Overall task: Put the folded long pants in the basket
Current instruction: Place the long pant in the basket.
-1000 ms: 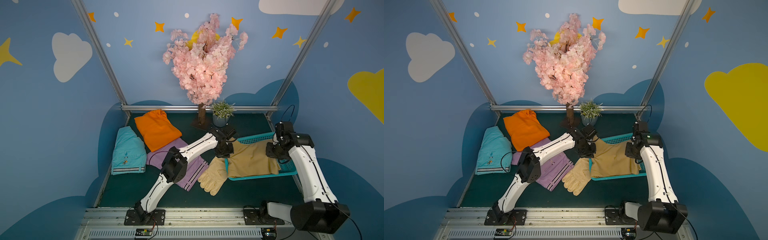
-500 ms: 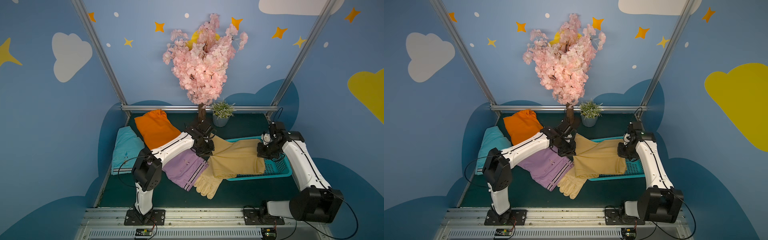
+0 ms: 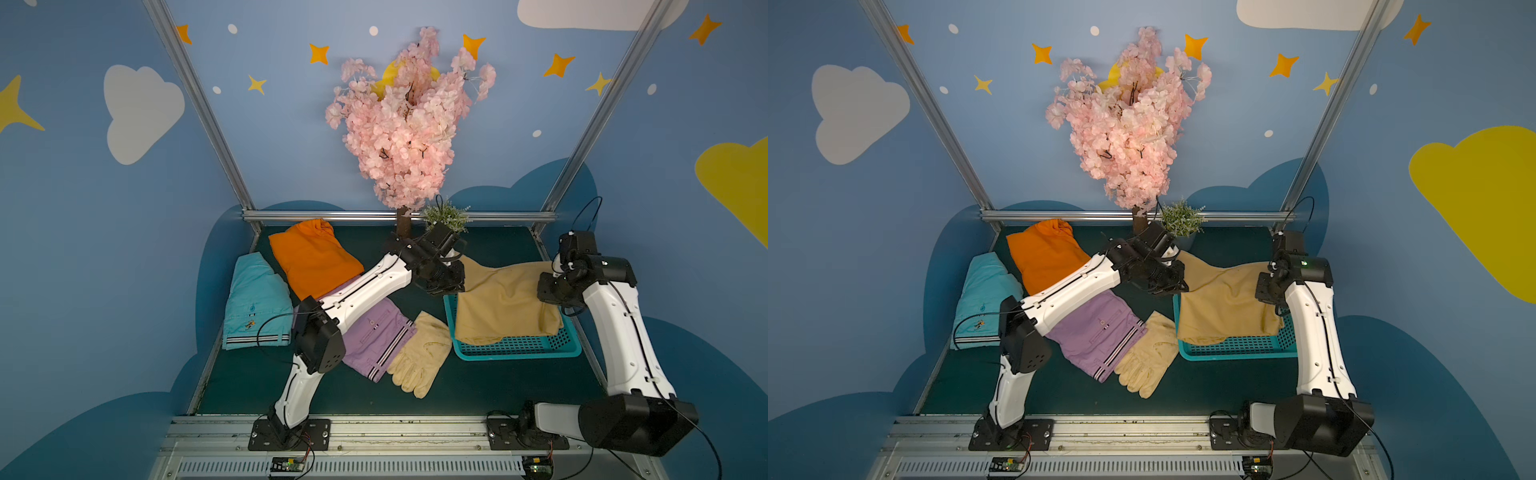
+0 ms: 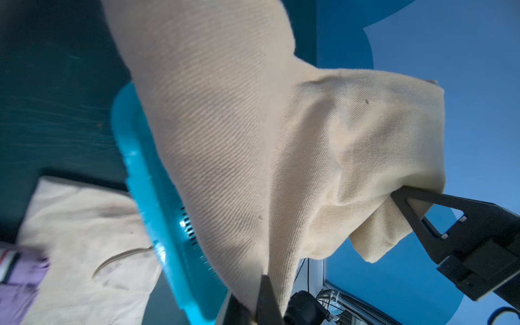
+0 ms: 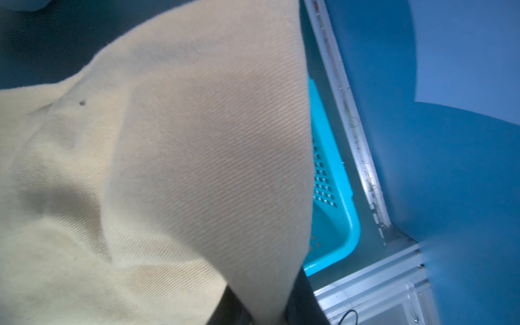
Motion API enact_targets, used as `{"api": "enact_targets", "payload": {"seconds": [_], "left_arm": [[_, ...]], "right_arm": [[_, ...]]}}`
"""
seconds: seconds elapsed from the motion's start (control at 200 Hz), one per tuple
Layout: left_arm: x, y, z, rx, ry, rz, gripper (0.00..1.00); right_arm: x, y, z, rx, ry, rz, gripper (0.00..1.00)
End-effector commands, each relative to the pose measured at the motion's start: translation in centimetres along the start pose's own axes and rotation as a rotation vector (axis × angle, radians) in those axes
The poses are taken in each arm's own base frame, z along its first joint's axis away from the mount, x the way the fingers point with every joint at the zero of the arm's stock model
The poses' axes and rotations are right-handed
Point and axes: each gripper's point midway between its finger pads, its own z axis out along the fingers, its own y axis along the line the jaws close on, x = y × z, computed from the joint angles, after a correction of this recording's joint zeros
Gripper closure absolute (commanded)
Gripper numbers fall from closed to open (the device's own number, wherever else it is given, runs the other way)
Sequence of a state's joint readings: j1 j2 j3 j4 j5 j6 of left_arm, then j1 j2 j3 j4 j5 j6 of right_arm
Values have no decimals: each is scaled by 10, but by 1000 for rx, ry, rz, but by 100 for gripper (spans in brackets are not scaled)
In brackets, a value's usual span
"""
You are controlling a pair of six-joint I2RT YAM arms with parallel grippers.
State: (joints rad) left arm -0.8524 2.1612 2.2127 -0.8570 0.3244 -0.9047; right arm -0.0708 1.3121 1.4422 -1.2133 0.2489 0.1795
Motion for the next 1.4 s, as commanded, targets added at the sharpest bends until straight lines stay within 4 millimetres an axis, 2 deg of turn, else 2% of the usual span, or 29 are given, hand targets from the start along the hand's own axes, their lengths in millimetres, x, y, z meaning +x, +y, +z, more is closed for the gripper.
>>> {"api": "enact_targets", "payload": {"seconds": [0.0,0.145,0.21,0.28,0.396,0.491,0.681,0.961,1.091,1.312,1.397], "left_arm": [[22,18,42,-80,126,-35,97],[30,50,83,-153,189,-94,97],[36,64,92,-189,206,-104,97],[40,80,91,-247,201,-106,97],[39,121,71,-380,155,-127,97],[46,143,61,-389,172,-160,97],[57,173,33,-428,175,-172,97],[68,221,-6,-439,161,-242,97],[63,221,-21,-417,122,-254,97],[57,141,0,-257,142,-160,97],[60,127,14,-272,159,-135,97]], "right_arm": [[-5,-25,-8,119,-24,22,100],[-1,-16,5,91,24,8,100],[2,-12,12,82,42,-5,100],[4,-9,19,78,60,-19,100],[12,8,34,32,109,-76,100],[20,18,45,8,168,-123,100],[35,30,64,6,305,-121,100],[51,65,68,-71,391,-198,100],[52,70,68,-83,391,-197,100],[29,61,46,-96,292,-184,100],[23,49,39,-36,285,-195,100]]}}
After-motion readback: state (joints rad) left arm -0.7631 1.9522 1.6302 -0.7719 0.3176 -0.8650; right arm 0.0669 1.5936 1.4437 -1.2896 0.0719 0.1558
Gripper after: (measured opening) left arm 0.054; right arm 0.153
